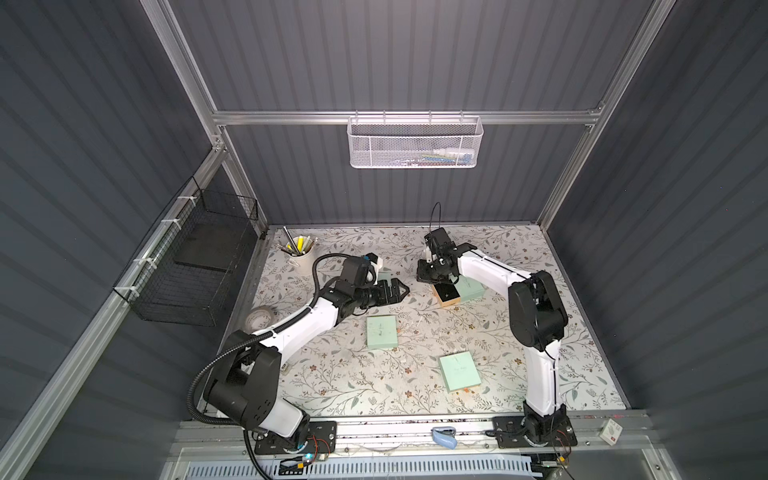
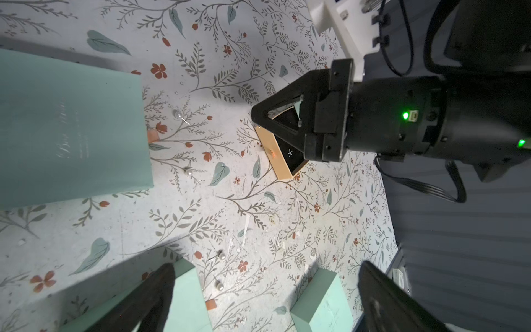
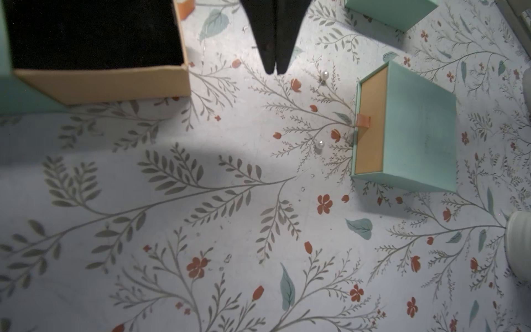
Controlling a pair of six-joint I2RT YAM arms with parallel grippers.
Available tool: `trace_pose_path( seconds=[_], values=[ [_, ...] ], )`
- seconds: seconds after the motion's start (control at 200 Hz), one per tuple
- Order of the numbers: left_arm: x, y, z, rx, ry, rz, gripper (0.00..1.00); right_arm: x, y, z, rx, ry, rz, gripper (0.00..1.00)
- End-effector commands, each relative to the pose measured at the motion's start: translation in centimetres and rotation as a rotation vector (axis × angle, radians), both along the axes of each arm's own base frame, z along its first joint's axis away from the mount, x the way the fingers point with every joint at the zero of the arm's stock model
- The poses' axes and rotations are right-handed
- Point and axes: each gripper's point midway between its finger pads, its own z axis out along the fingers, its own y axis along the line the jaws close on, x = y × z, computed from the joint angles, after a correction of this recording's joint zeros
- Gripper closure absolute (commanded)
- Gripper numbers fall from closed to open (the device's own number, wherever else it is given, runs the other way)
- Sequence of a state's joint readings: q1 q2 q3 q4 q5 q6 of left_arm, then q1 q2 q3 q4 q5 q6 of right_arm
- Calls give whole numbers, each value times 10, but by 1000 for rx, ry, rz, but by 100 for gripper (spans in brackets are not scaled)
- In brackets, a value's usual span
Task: Take out the earrings from the drawer-style jewelry box
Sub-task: Place the earring at the center of the board.
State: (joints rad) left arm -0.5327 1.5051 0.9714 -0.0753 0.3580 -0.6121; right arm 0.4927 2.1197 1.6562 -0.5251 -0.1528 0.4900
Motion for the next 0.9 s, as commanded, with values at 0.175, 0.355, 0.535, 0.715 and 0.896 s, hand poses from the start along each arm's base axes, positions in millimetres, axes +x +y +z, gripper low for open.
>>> trace_pose_path(
  seconds=[0.175, 0.355, 0.535, 0.715, 0.896],
  values=[
    [-2, 5, -6, 15, 9, -4, 0, 12, 0, -18, -47, 26, -17, 97],
    [-2, 3, -7, 10, 14, -10, 0, 19, -1, -27, -71, 32, -22, 96],
    [-2, 2, -10, 10, 21, -12, 0, 21, -1, -34, -71, 45, -19, 95],
    [-1, 1, -11, 8, 24, -12, 0, 24, -3, -38, -71, 49, -22, 95],
    [-1, 1, -13, 9, 30, -14, 0, 25, -4, -41, -76, 58, -20, 92]
  ],
)
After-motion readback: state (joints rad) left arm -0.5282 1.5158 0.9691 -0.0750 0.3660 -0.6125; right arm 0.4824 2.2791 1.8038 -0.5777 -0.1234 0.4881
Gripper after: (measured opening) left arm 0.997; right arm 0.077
